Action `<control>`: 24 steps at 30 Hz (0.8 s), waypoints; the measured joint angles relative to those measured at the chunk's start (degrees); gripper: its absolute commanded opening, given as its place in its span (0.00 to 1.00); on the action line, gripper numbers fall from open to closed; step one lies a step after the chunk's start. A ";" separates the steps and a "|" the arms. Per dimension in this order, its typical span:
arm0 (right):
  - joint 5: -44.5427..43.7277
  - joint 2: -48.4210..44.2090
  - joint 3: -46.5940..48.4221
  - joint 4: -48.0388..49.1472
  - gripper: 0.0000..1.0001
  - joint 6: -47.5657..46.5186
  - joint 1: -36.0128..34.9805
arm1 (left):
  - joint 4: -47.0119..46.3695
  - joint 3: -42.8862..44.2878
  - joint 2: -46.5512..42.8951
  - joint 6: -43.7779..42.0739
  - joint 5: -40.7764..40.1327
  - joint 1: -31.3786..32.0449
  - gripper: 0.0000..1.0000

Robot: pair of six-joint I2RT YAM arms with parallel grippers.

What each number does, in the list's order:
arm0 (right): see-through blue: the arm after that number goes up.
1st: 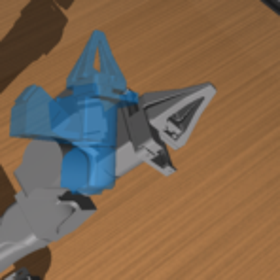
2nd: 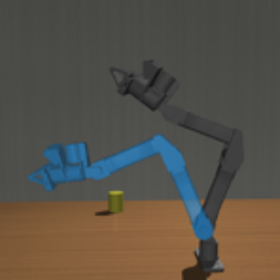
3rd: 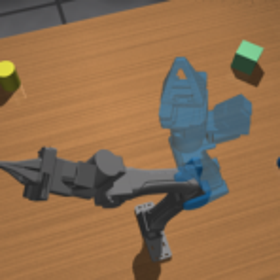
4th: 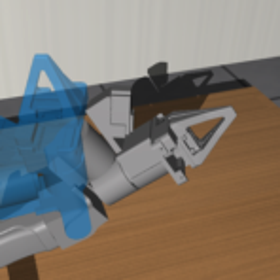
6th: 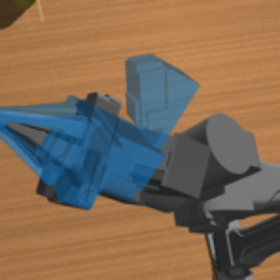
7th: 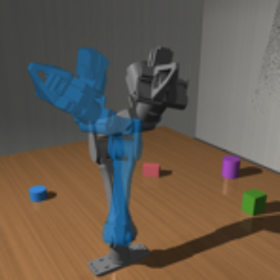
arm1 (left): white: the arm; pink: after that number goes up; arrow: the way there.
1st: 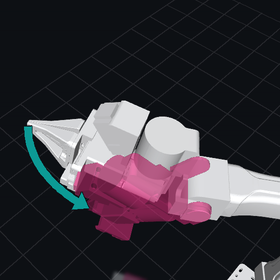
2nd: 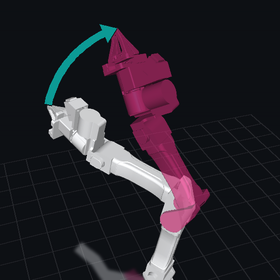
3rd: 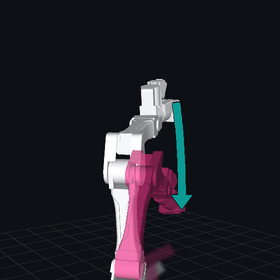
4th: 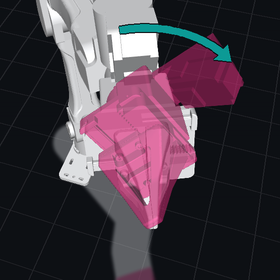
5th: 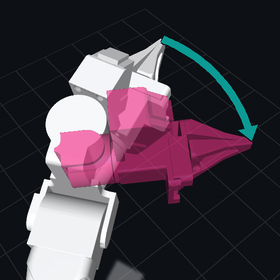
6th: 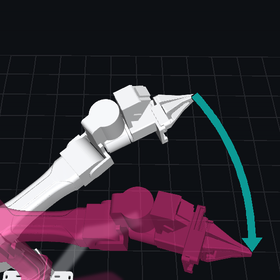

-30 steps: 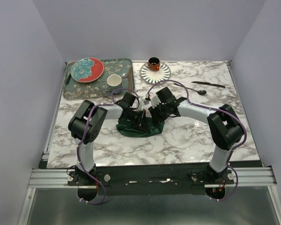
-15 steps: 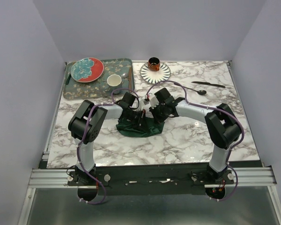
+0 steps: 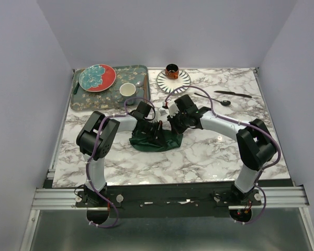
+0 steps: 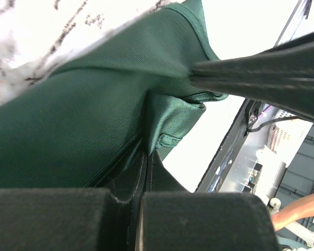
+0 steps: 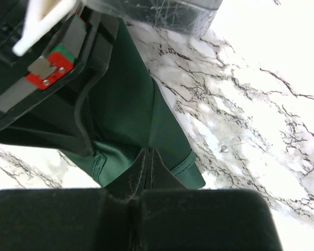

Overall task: Fold the napkin into a case and place the utensils inside
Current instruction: Stuff the top corner of the smaller-rectangle-folded napkin into the folded napkin.

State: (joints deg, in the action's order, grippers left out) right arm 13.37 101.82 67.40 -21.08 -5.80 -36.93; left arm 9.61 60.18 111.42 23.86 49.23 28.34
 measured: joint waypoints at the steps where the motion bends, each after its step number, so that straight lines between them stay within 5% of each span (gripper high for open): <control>1: 0.07 -0.35 0.00 0.00 0.01 0.00 0.00 | 0.00 0.17 0.04 0.00 -0.11 -0.11 0.00; 24: 2.34 -0.76 -0.07 0.02 0.01 -0.02 0.00 | 2.95 10.19 4.57 1.38 -0.83 -0.63 0.00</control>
State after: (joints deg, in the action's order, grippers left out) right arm 15.70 101.06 67.33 -21.06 -5.82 -36.93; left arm 12.56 70.37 115.98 25.23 48.40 27.70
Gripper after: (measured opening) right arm 0.012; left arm 0.009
